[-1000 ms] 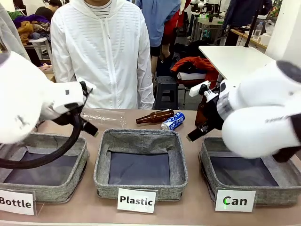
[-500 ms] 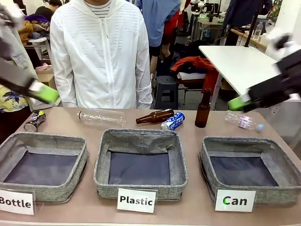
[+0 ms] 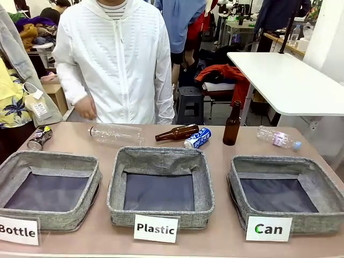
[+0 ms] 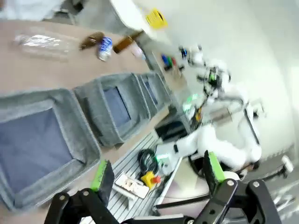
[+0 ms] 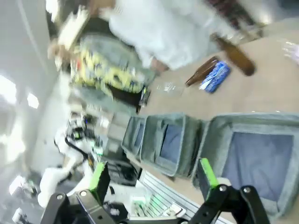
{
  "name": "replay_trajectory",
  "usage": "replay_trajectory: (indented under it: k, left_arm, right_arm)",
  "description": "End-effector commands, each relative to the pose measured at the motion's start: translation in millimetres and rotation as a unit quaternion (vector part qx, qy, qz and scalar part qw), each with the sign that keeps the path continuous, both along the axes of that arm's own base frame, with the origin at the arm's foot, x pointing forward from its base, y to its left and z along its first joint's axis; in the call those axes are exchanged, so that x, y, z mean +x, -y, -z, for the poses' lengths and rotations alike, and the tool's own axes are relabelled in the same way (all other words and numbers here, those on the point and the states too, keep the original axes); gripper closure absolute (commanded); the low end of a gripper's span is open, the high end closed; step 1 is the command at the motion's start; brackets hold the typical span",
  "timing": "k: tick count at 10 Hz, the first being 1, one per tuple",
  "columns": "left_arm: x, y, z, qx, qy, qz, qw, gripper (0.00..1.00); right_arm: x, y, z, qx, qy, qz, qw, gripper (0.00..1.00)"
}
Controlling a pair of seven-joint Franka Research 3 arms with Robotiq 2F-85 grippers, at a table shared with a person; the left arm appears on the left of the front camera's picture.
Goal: Sort the can waste into the basket.
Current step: Pick up the can waste from the table and place it in the right Fabric basket.
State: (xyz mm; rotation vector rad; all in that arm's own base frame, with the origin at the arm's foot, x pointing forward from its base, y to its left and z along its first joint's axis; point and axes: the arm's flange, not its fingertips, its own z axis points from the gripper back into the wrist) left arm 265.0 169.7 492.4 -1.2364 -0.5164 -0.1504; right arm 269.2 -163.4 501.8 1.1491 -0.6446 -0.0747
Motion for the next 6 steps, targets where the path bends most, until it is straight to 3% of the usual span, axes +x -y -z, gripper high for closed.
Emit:
replay_trajectory:
  k: [1,2,3,4,5,6]
  left_arm:
    - [21.3,-5.6,16.3,-0.062,-0.055,-0.079,0.993,0.0]
    - [19.8,-20.9,24.3,-0.072,-0.064,-0.143,0.985,0.0]
    - [19.2,-7.6,20.1,-0.049,-0.064,-0.206,0.975,0.0]
    - [27.8,7.8,21.3,0.016,-0.074,-0.243,0.967,0.0]
    - [17.5,-39.3,39.3,-0.064,-0.081,-0.153,0.983,0.0]
    - [17.5,-39.3,39.3,-0.064,-0.081,-0.153,0.983,0.0]
  right_arm:
    - [-10.1,-5.7,36.6,0.032,-0.017,0.055,0.998,0.0]
    - [-5.6,6.4,47.8,0.04,-0.048,0.105,0.993,0.0]
    - [0.1,9.4,53.4,-0.003,-0.094,0.185,0.978,0.0]
    - [-2.5,35.8,29.8,0.034,-0.043,0.073,0.996,0.0]
    - [-2.5,35.8,29.8,0.034,-0.043,0.073,0.996,0.0]
    - [-2.5,35.8,29.8,0.034,-0.043,0.073,0.996,0.0]
